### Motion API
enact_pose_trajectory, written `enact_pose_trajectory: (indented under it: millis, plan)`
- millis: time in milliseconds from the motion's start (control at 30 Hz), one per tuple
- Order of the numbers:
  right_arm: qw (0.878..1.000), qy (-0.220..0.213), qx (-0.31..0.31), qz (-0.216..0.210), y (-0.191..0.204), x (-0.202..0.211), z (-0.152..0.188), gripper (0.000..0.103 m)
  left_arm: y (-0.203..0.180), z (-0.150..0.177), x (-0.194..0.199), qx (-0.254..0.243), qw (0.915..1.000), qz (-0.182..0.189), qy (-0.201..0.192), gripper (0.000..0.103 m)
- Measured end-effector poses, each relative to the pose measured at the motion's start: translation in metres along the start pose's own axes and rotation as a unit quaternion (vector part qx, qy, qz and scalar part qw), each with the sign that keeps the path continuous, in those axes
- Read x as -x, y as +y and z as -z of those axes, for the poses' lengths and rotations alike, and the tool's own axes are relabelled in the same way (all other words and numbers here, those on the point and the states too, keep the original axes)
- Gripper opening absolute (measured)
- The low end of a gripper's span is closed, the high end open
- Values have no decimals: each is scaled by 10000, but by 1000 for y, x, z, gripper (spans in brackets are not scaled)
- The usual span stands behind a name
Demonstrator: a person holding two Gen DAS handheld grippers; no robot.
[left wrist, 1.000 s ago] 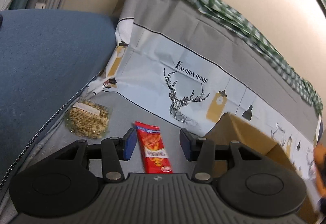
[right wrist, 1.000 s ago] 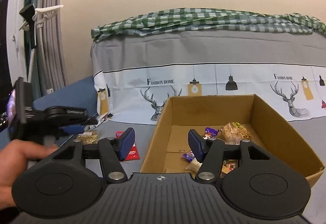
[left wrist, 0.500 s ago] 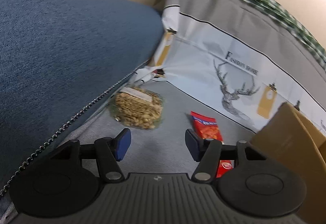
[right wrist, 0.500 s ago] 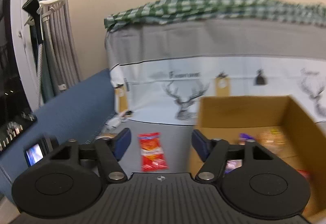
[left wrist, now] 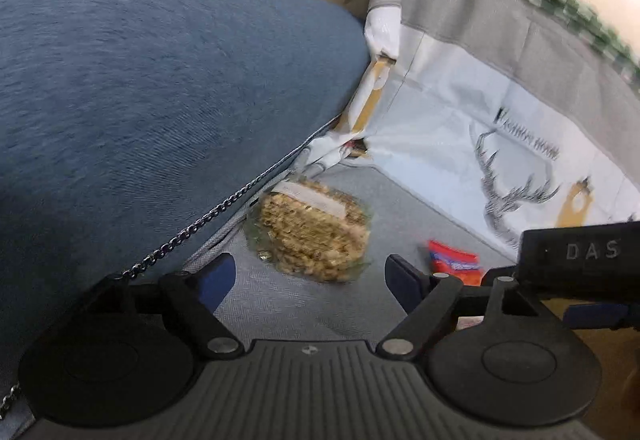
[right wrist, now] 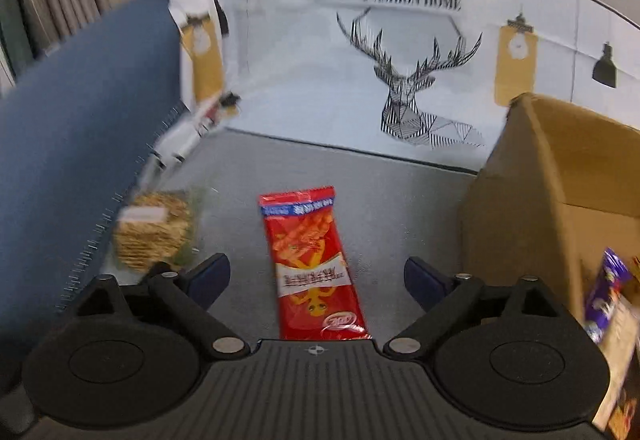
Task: Organize snacks
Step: 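Grasp the clear peanut bag with the left tool while the right tool grasps the red spicy strip pack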
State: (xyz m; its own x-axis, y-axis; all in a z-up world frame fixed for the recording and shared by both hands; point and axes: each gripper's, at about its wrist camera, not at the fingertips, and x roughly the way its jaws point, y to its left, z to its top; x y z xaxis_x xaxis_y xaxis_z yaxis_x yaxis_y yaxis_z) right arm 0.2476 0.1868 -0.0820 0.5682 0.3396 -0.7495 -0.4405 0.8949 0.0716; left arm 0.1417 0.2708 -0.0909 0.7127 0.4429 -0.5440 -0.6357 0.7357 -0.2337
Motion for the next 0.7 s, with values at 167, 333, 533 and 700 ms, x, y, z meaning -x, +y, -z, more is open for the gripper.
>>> enact_pose_trajectory:
  millis: [167, 333, 533, 700]
  plan:
    - [9993, 370, -56, 3, -6, -38, -6, 95, -11, 1, -14, -349, 9991, -219, 92, 87]
    - [9957, 895, -89, -230, -8, -69, -12, 95, -22, 0, -27, -711, 9964, -370, 262, 91]
    - [9952, 927, 273, -150, 0, -84, -19, 81, -29, -1, -39, -844, 9950, -418, 318, 95]
    - [9972, 592, 439, -152, 1, -65, -22, 45, -27, -1, -37, -747, 9963, -346, 253, 94]
